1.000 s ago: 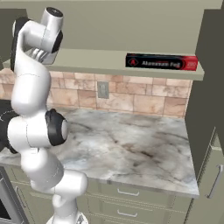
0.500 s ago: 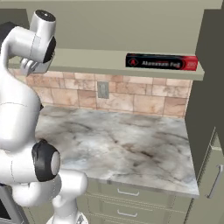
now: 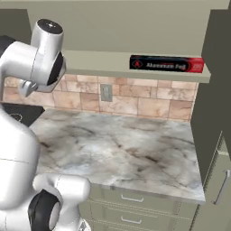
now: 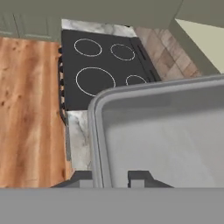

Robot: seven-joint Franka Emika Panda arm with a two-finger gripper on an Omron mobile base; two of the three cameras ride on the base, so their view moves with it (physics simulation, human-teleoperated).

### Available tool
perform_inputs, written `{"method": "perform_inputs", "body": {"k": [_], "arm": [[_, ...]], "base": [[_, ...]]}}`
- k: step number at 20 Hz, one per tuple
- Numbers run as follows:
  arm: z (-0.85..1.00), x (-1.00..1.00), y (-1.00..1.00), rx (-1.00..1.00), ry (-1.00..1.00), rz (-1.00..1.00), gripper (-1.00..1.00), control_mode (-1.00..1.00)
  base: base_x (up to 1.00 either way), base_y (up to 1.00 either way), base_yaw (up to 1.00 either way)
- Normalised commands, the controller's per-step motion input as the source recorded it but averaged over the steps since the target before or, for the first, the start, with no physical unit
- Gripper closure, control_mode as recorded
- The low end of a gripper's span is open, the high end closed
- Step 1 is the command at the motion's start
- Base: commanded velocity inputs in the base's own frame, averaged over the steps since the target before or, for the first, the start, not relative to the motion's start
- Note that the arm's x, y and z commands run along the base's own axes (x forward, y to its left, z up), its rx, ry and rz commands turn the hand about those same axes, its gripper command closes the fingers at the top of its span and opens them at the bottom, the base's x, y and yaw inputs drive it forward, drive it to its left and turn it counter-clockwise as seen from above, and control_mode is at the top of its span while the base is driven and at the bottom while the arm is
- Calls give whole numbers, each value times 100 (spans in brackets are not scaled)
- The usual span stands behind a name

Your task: Retrieve the tupperware and aluminum foil from the cabinet and place them on the dining counter near the plate with steak and garlic to prepare for storing leftovers.

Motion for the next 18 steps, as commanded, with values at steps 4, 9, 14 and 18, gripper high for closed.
{"method": "perform_inputs", "body": {"k": [4, 9, 14, 18], "arm": [[0, -75, -14, 0, 4, -3, 100, 100], [0, 0, 0, 0, 0, 0, 100, 100], [0, 0, 0, 0, 0, 0, 100, 100], [0, 0, 0, 0, 0, 0, 100, 100]], "base": [[-25, 0, 0], [-100, 1, 25], [-98, 3, 79], [-97, -7, 86]]}}
